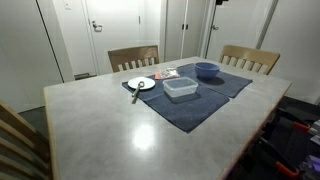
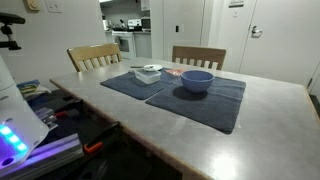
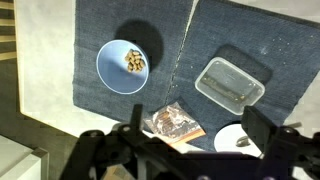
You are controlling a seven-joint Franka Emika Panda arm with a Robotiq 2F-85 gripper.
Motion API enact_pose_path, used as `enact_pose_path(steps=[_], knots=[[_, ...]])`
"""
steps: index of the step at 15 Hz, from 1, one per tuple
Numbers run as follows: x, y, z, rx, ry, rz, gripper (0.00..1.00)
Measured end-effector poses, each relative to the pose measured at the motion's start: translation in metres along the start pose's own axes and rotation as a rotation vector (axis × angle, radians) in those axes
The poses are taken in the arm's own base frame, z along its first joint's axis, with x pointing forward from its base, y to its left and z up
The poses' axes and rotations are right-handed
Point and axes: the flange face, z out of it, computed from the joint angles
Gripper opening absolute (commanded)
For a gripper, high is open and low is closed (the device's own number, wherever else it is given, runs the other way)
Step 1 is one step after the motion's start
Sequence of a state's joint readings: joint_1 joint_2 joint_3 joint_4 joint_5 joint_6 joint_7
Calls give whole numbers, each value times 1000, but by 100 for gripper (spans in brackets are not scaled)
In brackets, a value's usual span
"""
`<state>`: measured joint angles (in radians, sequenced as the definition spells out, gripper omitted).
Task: Pour the contents of the bowl into the tupperware
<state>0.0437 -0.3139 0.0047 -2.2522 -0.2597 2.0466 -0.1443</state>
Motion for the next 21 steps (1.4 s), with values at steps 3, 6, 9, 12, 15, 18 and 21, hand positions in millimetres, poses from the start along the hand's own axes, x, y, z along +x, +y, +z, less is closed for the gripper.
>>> enact_pose_path(steps=[3, 6, 9, 12, 15, 18, 21], knots=[[1, -4, -1, -1, 1, -6, 100], [1, -4, -1, 1, 1, -6, 100], [1, -4, 0, 37, 8, 7, 100], [-1, 3, 2, 120, 34, 19, 100], [-6, 19, 7, 208, 84, 21, 100], [-16, 39, 16, 295, 146, 21, 100], [-31, 58, 27, 357, 192, 19, 100]])
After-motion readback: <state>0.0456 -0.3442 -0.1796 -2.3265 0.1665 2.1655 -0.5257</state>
